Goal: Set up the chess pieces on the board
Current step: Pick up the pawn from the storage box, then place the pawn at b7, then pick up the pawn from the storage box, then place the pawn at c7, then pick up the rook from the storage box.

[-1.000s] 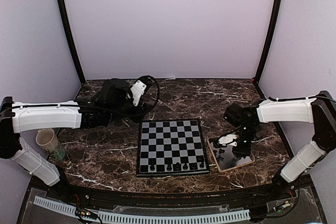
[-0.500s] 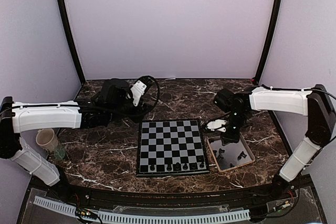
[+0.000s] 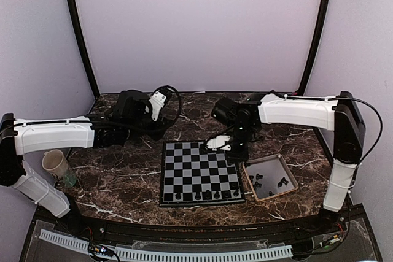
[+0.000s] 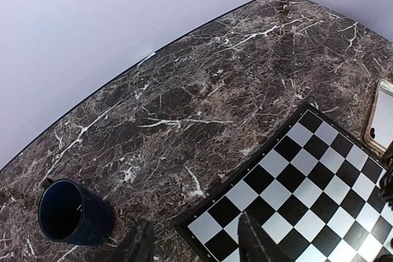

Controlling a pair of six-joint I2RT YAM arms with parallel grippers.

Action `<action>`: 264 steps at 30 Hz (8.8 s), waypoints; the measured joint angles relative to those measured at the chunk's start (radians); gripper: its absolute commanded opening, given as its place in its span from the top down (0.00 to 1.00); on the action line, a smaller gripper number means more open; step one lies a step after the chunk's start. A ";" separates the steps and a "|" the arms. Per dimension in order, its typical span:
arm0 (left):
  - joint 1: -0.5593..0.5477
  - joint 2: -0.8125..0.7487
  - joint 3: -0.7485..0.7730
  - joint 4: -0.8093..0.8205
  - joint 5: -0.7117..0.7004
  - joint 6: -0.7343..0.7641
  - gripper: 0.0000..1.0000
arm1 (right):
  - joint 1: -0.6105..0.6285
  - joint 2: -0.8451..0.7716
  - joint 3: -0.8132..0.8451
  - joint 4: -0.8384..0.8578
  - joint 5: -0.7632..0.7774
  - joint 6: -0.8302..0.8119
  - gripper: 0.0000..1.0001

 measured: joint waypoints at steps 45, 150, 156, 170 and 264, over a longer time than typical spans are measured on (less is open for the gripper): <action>0.001 -0.052 0.000 0.002 -0.043 0.010 0.51 | 0.165 0.152 0.050 -0.094 -0.060 0.000 0.78; 0.001 -0.053 0.000 0.002 0.000 0.028 0.51 | -0.092 0.052 0.051 -0.058 -0.142 0.027 0.92; 0.001 -0.065 0.000 0.002 -0.006 0.028 0.51 | 0.010 0.143 0.144 -0.082 -0.135 0.027 0.92; 0.001 -0.068 0.000 0.002 -0.006 0.029 0.51 | 0.132 0.215 0.182 -0.123 -0.137 0.026 0.91; -0.209 0.495 0.481 -0.024 0.377 0.182 0.28 | -0.558 -0.657 -0.685 0.097 -0.023 0.012 0.58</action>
